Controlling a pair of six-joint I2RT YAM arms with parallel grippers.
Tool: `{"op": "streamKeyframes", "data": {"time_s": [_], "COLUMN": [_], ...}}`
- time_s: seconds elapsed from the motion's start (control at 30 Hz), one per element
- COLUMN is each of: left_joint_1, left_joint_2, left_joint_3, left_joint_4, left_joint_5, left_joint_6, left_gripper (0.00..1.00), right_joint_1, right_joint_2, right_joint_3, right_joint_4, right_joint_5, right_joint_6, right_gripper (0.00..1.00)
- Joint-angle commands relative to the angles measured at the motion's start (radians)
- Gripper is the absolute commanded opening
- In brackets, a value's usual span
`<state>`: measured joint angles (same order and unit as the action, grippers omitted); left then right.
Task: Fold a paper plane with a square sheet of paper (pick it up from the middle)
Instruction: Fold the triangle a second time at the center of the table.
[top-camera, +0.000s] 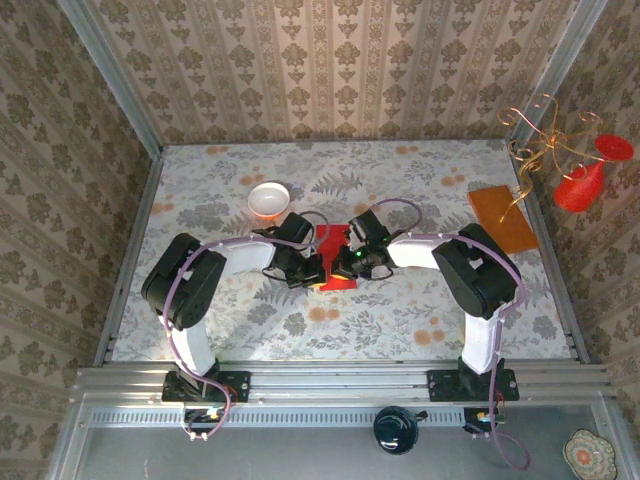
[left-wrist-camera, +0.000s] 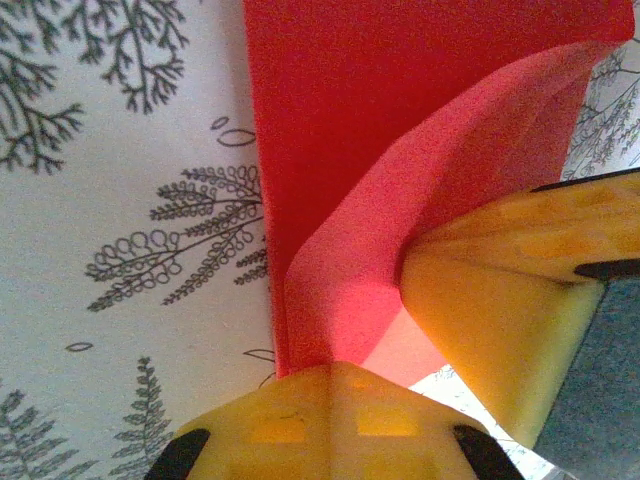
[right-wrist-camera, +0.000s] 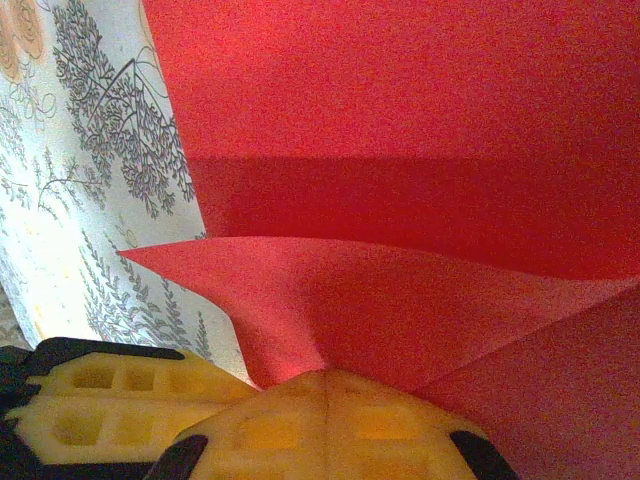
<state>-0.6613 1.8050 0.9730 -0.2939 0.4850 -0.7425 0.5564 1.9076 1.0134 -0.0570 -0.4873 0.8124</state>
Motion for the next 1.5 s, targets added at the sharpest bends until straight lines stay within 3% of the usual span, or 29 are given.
{"op": "streamKeyframes", "data": {"time_s": [0.0, 0.3, 0.47, 0.77, 0.97, 1.47], "left_joint_1": [-0.003, -0.001, 0.000, 0.000, 0.000, -0.001], "left_joint_2": [0.024, 0.030, 0.020, 0.028, 0.040, 0.002], "left_joint_3": [-0.060, -0.077, -0.065, -0.019, 0.023, 0.064], "left_joint_4": [-0.133, -0.123, -0.119, -0.114, -0.142, 0.020], "left_joint_5": [-0.069, -0.062, -0.060, -0.043, -0.037, 0.056], "left_joint_6": [-0.025, -0.032, -0.027, -0.016, -0.003, 0.008], "left_gripper": [0.00, 0.00, 0.00, 0.00, 0.00, 0.04], "right_joint_1": [-0.057, -0.199, -0.217, -0.173, -0.084, -0.072], "right_joint_2": [0.034, 0.078, 0.040, -0.168, -0.070, 0.071], "right_joint_3": [0.005, 0.057, 0.070, -0.030, -0.005, 0.042], "right_joint_4": [-0.027, -0.009, -0.035, 0.010, 0.032, -0.082], "right_joint_5": [0.074, 0.104, 0.116, 0.037, -0.021, 0.031], "right_joint_6": [-0.032, -0.053, -0.072, -0.089, -0.049, -0.085], "right_gripper": [0.00, 0.00, 0.00, 0.01, 0.00, 0.00]}}
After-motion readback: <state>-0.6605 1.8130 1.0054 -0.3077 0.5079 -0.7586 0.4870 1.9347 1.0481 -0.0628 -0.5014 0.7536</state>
